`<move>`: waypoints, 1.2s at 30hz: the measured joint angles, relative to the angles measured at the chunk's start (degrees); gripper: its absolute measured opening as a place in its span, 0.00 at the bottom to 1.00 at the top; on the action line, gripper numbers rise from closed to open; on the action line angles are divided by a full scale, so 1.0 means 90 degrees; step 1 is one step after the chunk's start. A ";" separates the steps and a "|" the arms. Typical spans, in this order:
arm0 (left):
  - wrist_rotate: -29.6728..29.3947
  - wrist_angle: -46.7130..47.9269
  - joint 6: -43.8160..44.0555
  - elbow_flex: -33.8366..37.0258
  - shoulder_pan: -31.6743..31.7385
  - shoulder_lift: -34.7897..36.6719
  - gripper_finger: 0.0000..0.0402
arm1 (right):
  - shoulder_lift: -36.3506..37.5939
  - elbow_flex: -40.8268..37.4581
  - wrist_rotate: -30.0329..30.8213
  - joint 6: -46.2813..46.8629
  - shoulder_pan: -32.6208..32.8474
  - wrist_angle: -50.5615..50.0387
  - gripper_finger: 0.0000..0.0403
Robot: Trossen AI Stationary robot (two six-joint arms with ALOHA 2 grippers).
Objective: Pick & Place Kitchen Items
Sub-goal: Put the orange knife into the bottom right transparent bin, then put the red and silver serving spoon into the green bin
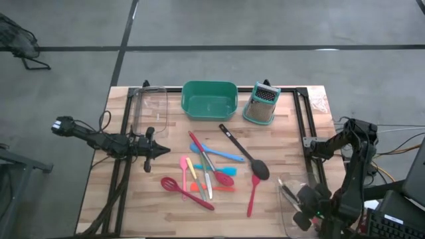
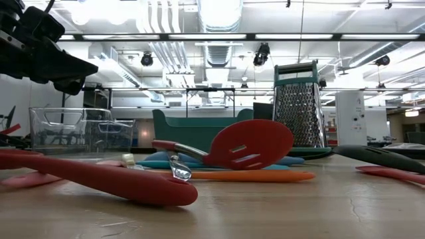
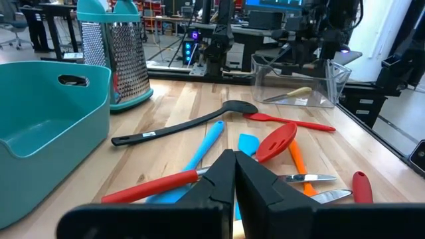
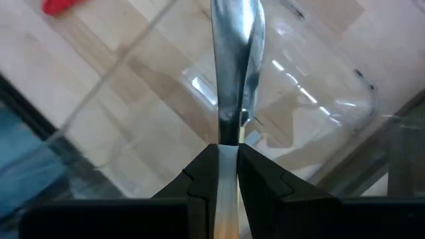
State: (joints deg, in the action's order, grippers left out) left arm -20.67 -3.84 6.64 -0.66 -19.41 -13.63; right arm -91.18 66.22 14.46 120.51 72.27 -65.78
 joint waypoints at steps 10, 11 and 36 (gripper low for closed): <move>0.0000 0.0000 -0.0001 -0.0001 0.0000 0.0000 0.03 | -0.0464 -0.0002 -0.0175 0.0071 -0.0002 0.0085 0.13; 0.0002 0.0000 0.0000 -0.0001 0.0002 0.0000 0.03 | -0.0466 -0.0002 -0.0177 0.0080 -0.0002 0.0085 0.14; 0.0002 0.0000 -0.0001 -0.0001 0.0002 -0.0002 0.03 | 0.0407 -0.0002 -0.0102 -0.0043 -0.0572 0.0049 0.09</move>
State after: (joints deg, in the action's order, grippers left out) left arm -20.64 -3.84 6.63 -0.67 -19.40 -13.65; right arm -87.52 66.19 13.54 120.13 67.12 -65.34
